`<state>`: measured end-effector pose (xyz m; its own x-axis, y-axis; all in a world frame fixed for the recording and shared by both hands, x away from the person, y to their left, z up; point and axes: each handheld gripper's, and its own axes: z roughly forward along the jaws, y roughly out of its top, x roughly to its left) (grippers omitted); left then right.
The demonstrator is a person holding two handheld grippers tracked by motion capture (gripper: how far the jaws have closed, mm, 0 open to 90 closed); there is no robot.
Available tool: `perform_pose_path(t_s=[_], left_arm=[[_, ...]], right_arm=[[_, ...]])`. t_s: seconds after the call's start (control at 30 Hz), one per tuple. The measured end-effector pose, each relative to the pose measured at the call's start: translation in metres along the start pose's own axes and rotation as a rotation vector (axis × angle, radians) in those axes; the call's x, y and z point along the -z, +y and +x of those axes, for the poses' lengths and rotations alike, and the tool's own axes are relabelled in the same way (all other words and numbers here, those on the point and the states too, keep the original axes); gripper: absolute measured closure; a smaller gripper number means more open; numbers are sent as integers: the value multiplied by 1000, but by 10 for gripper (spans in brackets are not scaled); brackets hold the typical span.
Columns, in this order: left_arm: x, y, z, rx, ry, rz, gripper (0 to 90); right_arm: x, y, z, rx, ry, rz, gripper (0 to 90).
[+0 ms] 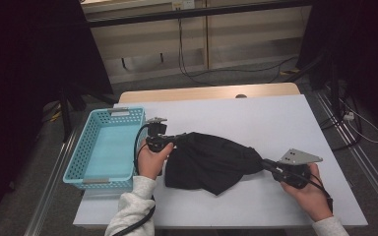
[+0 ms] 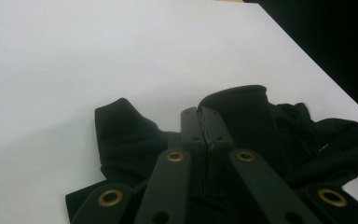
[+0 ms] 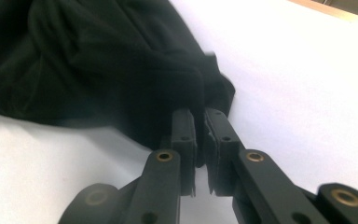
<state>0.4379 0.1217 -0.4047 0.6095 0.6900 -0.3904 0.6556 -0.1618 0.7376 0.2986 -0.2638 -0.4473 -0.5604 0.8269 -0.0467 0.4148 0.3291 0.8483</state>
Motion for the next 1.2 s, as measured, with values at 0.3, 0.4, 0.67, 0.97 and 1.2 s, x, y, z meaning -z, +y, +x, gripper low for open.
perform_pose_path(t_s=[0.3,0.4,0.67,0.97,1.2], left_arm=[[4,-3,1,-5,22,2,895],[6,-5,1,-11,24,4,895],[10,-8,1,-14,41,3,895],[13,-8,3,-6,41,1,895],[23,-5,10,19,43,-22,895]], right_arm=[[-6,18,-4,-64,-28,-48,632],[-15,24,3,-96,-39,-38,464],[-38,28,12,-170,-46,3,328],[-42,35,25,-139,-10,35,300],[-43,19,17,-142,4,106,706]])
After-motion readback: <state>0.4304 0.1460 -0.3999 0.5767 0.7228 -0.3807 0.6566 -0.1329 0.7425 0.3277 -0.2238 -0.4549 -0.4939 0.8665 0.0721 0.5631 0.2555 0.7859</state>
